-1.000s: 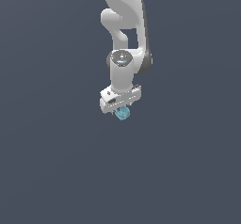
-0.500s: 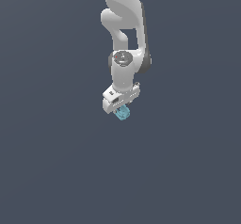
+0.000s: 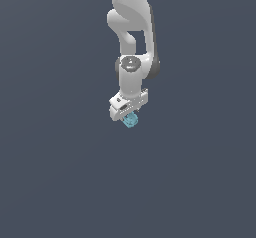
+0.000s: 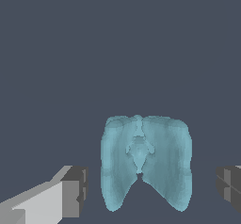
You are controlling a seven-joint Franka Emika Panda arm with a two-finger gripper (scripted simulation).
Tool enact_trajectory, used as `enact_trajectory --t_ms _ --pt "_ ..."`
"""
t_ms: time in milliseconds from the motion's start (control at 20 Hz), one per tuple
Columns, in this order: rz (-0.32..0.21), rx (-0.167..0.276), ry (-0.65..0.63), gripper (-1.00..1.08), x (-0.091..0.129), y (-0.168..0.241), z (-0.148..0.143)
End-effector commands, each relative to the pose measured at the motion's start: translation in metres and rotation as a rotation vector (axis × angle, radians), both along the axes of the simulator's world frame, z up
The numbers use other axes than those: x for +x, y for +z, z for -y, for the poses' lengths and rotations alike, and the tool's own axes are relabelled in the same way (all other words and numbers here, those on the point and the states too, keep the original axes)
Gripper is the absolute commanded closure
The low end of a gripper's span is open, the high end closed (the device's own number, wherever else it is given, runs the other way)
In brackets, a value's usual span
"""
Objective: Pick up the object and move it to a goal position.
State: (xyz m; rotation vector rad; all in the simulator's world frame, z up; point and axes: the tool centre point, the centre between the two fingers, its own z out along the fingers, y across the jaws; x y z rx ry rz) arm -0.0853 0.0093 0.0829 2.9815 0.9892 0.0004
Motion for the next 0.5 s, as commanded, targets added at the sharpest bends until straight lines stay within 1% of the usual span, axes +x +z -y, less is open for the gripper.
enact_trajectory --t_ms 0,250,450 --pt "-0.001 0.0 0.001 -0.92 -0.001 -0.008 0.0" --pt "-0.001 0.0 0.003 -0.92 -0.002 -0.031 0.0" --pt "0.0 0.0 0.004 -0.92 -0.001 -0.042 0.0"
